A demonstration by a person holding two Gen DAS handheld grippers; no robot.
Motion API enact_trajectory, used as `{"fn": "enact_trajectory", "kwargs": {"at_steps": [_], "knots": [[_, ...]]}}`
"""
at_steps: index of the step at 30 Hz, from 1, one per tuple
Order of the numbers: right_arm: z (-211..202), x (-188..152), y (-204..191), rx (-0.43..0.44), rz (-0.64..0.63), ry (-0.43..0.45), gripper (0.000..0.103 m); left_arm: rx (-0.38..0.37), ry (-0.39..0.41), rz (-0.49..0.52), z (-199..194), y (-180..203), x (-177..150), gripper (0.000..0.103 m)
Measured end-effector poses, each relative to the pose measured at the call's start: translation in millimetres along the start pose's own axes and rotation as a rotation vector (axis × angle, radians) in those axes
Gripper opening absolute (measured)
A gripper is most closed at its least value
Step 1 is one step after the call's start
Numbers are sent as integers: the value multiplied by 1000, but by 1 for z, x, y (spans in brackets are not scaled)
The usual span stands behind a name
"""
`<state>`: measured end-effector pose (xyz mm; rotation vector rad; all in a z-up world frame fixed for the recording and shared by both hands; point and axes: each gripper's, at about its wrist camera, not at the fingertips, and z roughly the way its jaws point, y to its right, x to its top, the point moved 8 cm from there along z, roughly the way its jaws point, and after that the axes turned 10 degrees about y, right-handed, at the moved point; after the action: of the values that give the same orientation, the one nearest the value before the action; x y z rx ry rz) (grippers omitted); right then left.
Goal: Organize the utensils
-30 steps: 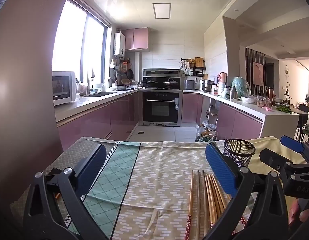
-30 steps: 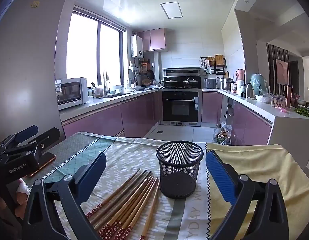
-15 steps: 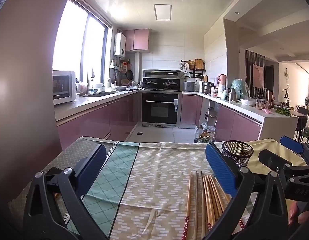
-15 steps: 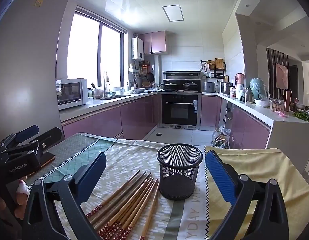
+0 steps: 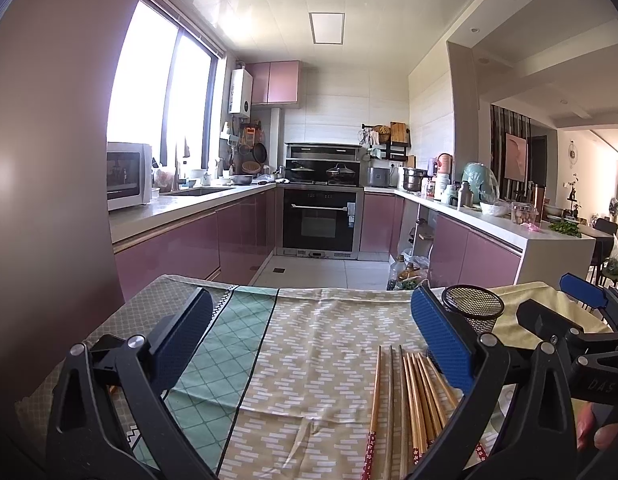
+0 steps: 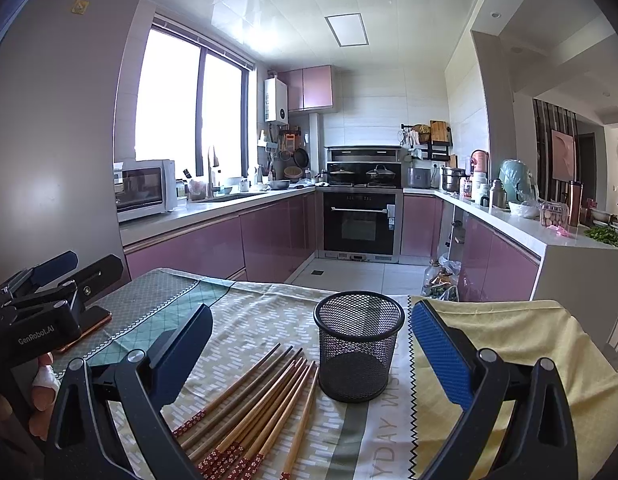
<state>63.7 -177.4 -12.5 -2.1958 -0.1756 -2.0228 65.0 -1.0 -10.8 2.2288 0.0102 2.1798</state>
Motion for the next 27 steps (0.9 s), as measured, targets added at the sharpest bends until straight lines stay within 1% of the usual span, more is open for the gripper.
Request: {"fn": "enact_trajectory", "kwargs": {"at_steps": [27], "knots": [[-4,4,-2,-2,-7,31,96,-17,4,-7,-2,1,-2,98]]}}
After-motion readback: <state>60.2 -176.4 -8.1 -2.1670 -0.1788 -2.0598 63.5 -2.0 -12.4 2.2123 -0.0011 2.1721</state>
